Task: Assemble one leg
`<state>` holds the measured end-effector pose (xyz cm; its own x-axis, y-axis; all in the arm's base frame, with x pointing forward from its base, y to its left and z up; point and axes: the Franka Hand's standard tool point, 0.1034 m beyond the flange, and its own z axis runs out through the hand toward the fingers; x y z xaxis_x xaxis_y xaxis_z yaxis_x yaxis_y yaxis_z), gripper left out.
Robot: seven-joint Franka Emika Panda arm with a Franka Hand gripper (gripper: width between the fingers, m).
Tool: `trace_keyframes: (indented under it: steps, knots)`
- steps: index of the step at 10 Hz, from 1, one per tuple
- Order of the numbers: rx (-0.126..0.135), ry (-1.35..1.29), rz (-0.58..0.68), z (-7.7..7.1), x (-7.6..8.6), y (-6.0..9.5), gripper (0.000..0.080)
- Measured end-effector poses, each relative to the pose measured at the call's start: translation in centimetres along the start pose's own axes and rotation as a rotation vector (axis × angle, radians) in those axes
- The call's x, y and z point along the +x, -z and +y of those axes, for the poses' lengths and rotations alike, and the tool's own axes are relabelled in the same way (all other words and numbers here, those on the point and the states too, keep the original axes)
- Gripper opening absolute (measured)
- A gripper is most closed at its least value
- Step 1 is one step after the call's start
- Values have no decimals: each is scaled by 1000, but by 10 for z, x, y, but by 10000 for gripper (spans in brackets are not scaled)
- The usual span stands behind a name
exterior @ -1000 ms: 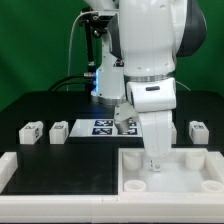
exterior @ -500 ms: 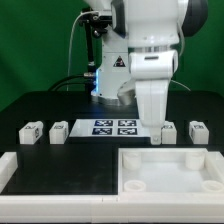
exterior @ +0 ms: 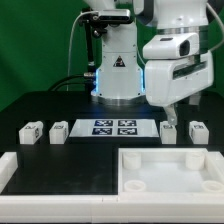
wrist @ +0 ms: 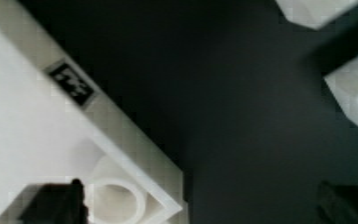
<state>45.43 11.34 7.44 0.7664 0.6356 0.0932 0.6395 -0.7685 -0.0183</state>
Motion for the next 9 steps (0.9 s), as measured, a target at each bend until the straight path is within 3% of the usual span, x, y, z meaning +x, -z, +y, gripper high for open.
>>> trace_keyframes:
  steps: [3,6,9]
  knots:
    - [16,-324,4,-5,1,-1,649]
    - [33,-643,5,-49,-2,-13,649]
    - [33,-628,-3,-43,-1,-11,649]
